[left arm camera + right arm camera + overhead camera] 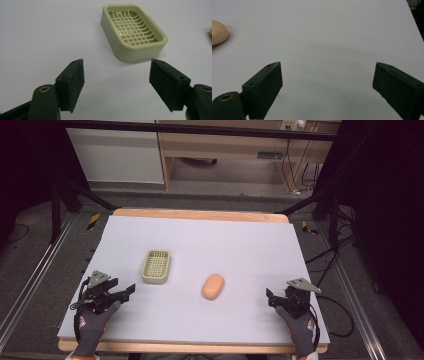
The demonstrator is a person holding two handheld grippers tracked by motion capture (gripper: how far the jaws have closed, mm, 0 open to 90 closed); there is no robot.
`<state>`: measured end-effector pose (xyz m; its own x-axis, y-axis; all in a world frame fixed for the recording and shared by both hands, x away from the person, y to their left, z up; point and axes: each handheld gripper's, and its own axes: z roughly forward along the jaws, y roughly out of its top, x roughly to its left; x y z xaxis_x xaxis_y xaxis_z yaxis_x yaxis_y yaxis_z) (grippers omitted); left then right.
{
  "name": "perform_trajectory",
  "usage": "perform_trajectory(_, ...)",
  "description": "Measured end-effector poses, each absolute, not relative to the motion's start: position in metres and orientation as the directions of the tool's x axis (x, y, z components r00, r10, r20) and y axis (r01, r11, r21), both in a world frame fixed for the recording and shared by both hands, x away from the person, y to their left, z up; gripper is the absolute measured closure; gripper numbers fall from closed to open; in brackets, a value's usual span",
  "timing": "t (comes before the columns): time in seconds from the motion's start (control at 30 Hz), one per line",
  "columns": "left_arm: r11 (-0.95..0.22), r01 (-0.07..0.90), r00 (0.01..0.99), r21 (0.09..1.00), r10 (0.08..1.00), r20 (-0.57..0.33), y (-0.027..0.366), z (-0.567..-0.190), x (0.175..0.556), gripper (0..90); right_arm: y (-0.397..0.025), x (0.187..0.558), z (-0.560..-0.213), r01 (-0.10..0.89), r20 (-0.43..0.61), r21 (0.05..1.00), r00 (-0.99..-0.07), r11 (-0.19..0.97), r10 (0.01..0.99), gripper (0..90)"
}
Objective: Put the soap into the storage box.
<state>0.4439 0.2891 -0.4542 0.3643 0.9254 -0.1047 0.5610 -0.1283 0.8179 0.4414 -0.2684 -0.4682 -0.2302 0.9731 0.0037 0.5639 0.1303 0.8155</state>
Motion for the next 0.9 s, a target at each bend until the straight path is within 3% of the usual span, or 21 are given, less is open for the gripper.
perform_trajectory(0.9, -0.190, 0.541, 0.465, 0.819, 0.879, -0.103, 0.241, -0.446, 0.438, 26.4, -0.267, 0.440, -0.467, 0.561, -0.015, 0.815, -0.230, 0.145, 0.973, 8.3)
